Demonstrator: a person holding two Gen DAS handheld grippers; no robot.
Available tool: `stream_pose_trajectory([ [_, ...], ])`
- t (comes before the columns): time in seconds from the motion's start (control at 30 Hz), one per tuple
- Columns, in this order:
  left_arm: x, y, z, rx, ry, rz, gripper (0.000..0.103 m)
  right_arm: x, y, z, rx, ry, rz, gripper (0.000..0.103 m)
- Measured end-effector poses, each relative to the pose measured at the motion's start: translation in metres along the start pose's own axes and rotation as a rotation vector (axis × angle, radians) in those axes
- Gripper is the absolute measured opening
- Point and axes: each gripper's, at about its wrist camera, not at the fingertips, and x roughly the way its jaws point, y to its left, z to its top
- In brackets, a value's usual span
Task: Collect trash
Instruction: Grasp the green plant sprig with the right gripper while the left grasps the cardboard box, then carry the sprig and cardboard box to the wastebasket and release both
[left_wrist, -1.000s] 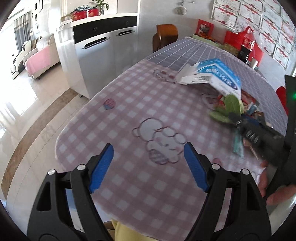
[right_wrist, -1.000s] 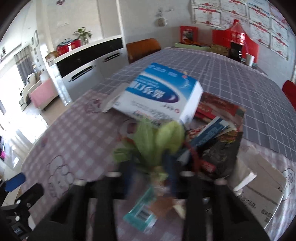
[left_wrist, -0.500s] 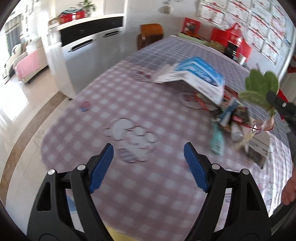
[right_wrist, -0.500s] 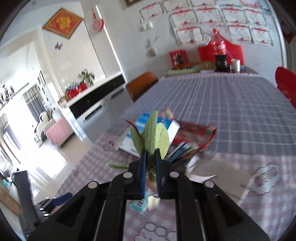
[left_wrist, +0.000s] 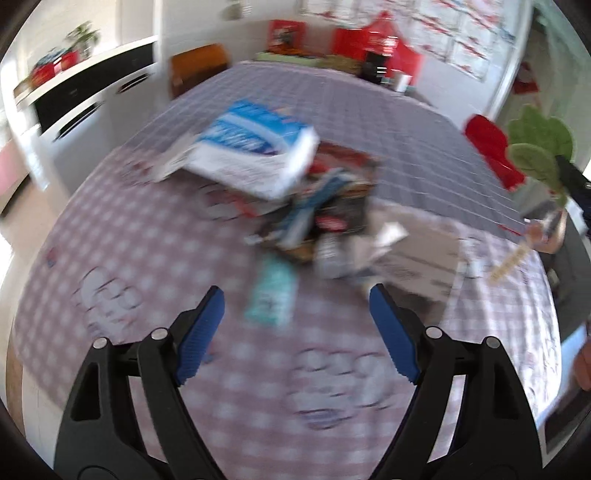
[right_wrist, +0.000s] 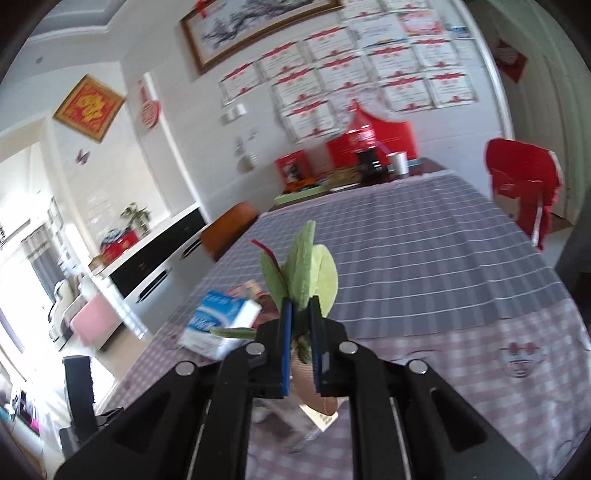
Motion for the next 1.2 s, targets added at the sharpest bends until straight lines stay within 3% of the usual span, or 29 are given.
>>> stream_pose_trajectory([
  [0.27,0.025,-0.053,0.017,0.094,-0.008,-0.060,0.082,-0.006,-0.056,-0.001,0.064,0.014,-0.060,0.010],
  [0.43,0.050,-0.064,0.020,0.127,0.016,0.018,0.081,-0.002,-0.070,-0.003,0.081,0.029,-0.058,0.010],
  [0.47,0.054,-0.065,0.020,0.131,0.018,0.036,0.080,-0.001,-0.072,-0.004,0.082,0.031,-0.058,0.010],
  [0.57,0.067,-0.069,0.021,0.157,0.027,0.058,0.057,0.003,-0.074,-0.004,0.091,0.038,-0.053,0.010],
  [0.63,0.069,-0.068,0.023,0.147,0.014,0.105,0.031,0.004,-0.074,-0.004,0.093,0.040,-0.051,0.009],
  [0.73,0.064,-0.065,0.024,0.109,0.030,0.040,0.025,0.005,-0.075,-0.004,0.087,0.039,-0.045,0.009],
  [1.2,0.017,-0.072,0.006,0.124,-0.014,0.027,0.023,-0.012,-0.063,-0.008,0.077,0.014,0.002,0.010],
])
